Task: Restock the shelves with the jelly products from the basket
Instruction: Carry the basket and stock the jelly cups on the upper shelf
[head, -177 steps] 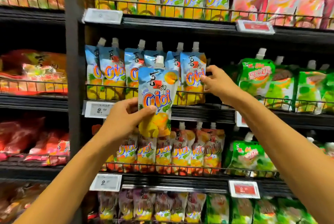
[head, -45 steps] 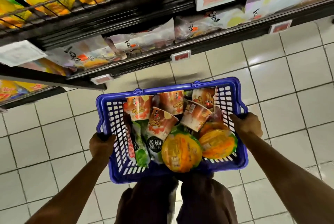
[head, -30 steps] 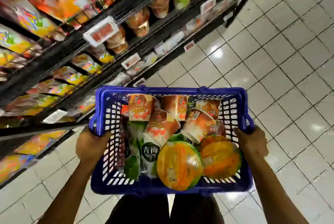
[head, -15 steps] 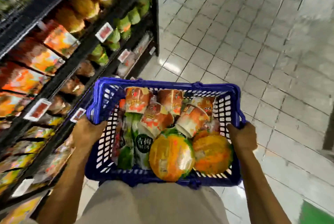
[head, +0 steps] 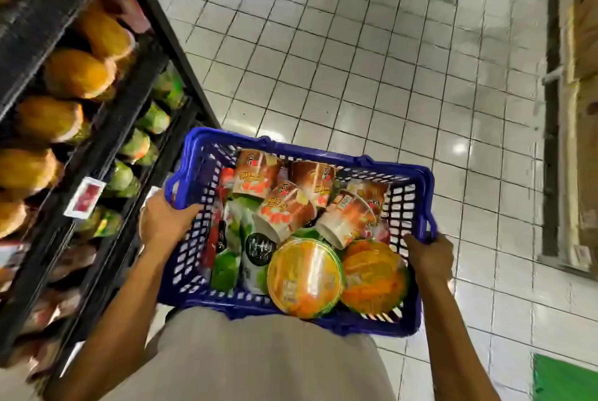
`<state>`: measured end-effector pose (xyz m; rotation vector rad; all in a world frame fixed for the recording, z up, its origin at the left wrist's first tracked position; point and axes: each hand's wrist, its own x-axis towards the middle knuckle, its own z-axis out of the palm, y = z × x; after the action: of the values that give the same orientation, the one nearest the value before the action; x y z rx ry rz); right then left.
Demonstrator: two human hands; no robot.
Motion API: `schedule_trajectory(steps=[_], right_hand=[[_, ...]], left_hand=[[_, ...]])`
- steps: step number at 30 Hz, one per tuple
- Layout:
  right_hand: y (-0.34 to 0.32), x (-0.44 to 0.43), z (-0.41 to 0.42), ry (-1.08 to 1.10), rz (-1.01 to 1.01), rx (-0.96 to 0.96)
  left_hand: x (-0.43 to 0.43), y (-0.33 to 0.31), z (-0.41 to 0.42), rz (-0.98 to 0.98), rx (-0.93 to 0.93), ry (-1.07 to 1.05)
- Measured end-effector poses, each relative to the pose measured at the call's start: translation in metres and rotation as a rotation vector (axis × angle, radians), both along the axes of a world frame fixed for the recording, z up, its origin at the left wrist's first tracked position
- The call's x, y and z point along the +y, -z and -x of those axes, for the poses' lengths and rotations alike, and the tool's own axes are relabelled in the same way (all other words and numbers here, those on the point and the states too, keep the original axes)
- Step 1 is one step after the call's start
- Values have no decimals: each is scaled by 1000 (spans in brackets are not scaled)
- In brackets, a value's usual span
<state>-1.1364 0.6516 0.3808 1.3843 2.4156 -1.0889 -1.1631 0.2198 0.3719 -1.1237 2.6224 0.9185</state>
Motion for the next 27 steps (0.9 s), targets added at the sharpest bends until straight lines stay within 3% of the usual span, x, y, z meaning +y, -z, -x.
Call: schedule_trajectory(steps=[11, 19, 27], right_hand=[[14, 63, 216, 19, 19, 21], [0, 107, 436, -184, -16, 40], [0, 74, 646, -460, -21, 46]], left_hand=[[65, 11, 224, 40, -13, 44], [112, 4, 351, 68, -47, -149], [107, 17, 460, 41, -43, -404]])
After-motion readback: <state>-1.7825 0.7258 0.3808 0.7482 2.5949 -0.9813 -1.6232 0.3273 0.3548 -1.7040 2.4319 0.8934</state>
